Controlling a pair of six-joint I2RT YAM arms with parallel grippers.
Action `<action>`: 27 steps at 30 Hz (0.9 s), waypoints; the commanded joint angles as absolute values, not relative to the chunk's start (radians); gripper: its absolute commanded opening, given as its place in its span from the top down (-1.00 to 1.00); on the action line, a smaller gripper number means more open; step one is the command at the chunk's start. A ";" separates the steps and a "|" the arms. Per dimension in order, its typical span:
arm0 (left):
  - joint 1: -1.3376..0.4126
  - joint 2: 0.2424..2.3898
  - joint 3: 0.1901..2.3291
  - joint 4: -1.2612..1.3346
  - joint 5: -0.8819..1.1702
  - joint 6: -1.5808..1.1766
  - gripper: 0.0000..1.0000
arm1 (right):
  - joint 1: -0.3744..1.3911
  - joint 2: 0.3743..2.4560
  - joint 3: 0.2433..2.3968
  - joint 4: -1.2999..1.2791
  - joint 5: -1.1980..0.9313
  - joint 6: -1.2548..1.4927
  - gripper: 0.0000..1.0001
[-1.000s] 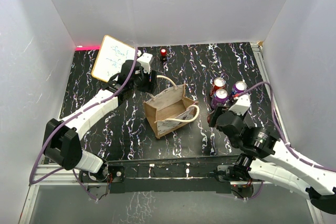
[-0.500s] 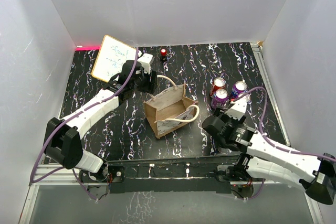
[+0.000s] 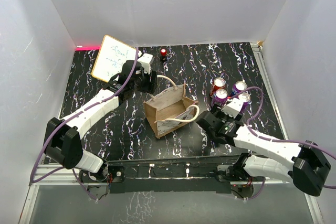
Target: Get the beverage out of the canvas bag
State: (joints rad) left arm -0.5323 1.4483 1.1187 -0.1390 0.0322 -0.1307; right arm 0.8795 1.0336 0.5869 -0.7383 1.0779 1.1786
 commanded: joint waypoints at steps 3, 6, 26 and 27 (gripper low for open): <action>-0.535 1.434 1.154 -0.147 0.022 -0.126 -0.17 | 0.752 1.035 0.544 -0.439 1.072 1.041 0.85; -0.535 1.434 1.154 -0.147 0.021 -0.124 -0.17 | 0.690 1.025 0.511 -0.345 1.001 0.968 0.85; -0.535 1.449 1.156 -0.150 0.025 -0.124 -0.17 | 0.579 1.175 0.539 -0.171 0.834 0.733 0.81; -0.534 1.451 1.156 -0.150 0.025 -0.124 -0.17 | 0.576 1.179 0.541 -0.170 0.826 0.731 0.77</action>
